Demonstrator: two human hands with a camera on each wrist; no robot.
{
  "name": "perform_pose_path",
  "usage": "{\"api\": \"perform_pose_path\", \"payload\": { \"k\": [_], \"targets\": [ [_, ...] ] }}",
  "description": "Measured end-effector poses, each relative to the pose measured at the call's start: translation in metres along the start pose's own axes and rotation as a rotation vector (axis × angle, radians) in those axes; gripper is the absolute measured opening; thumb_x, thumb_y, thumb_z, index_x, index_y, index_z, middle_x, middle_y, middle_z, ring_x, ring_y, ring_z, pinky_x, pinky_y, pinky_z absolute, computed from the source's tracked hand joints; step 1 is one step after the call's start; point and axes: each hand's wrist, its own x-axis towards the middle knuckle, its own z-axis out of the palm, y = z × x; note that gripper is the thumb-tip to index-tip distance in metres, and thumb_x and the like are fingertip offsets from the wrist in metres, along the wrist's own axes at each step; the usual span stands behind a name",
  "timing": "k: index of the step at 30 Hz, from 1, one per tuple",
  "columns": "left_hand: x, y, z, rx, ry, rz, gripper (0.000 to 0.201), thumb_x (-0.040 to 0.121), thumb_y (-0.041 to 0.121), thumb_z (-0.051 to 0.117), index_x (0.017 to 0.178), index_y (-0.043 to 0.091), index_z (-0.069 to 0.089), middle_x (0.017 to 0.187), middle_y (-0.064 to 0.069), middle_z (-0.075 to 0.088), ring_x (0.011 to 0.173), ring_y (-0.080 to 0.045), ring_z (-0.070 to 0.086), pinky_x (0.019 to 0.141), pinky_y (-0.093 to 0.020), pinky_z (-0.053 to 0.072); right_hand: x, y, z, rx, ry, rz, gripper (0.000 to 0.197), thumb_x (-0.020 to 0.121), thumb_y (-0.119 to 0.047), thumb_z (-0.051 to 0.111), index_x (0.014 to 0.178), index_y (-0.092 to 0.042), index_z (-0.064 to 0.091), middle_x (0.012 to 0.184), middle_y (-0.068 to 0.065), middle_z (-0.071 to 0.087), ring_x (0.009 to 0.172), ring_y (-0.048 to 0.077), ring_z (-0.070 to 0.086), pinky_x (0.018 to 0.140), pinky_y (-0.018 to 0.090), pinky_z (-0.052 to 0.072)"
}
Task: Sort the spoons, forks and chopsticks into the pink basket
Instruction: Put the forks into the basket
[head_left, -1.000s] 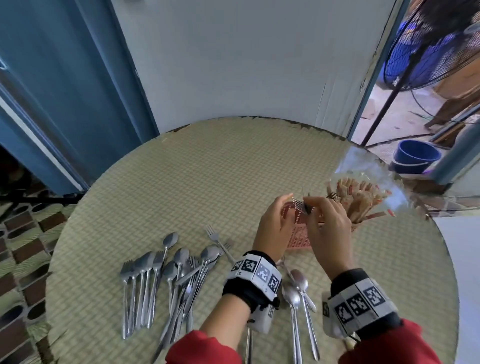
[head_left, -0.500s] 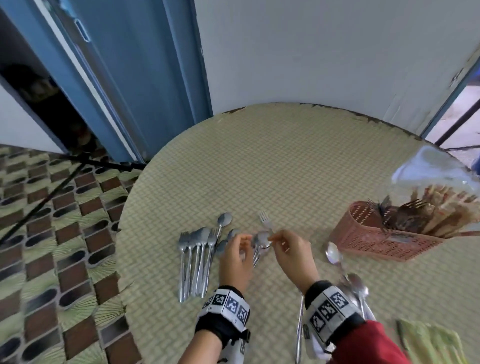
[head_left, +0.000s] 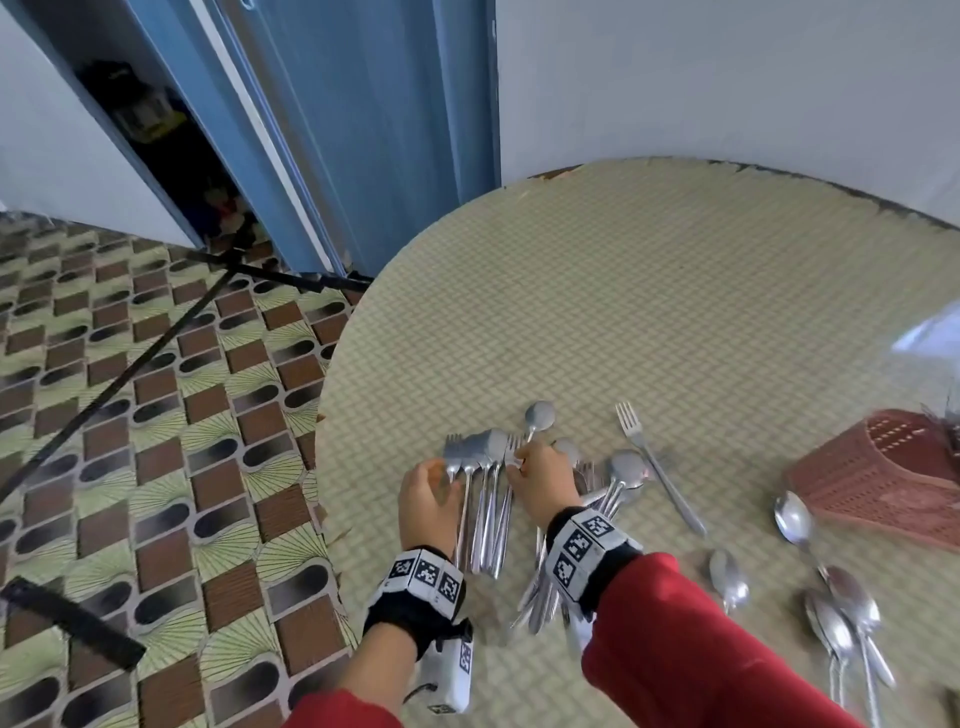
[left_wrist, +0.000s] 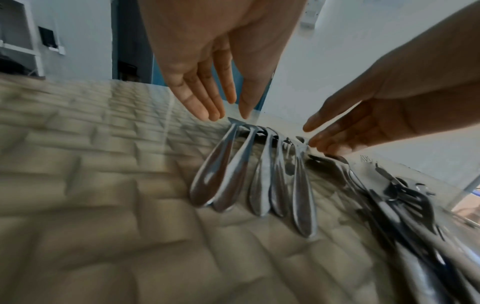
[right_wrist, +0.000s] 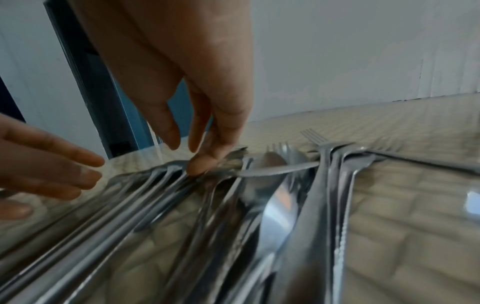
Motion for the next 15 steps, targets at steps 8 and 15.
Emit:
{"api": "perform_pose_path", "payload": {
  "k": [8,15],
  "targets": [
    [0.003,0.001,-0.001,-0.031,-0.055,-0.095,0.028,0.084,0.012,0.064,0.11,0.012,0.056,0.076,0.003,0.058,0.067,-0.008,0.056,0.059,-0.014,0.042,-0.005,-0.001,0.021,-0.048,0.094,0.122,0.045,0.086,0.0,0.049,0.128,-0.002,0.034,0.108,0.016,0.06,0.097,0.031,0.061,0.072,0.036,0.047],
    [0.003,0.009,0.005,-0.021,0.12,-0.073,0.015,0.091,0.001,0.05,0.1,-0.007,0.057,0.098,-0.014,0.05,0.084,-0.021,0.046,0.073,-0.019,0.031,-0.021,0.013,0.004,0.241,0.216,0.182,0.023,0.085,-0.015,0.052,0.107,-0.009,0.054,0.094,0.008,0.06,0.087,0.027,0.06,0.067,0.03,0.046]
  ]
}}
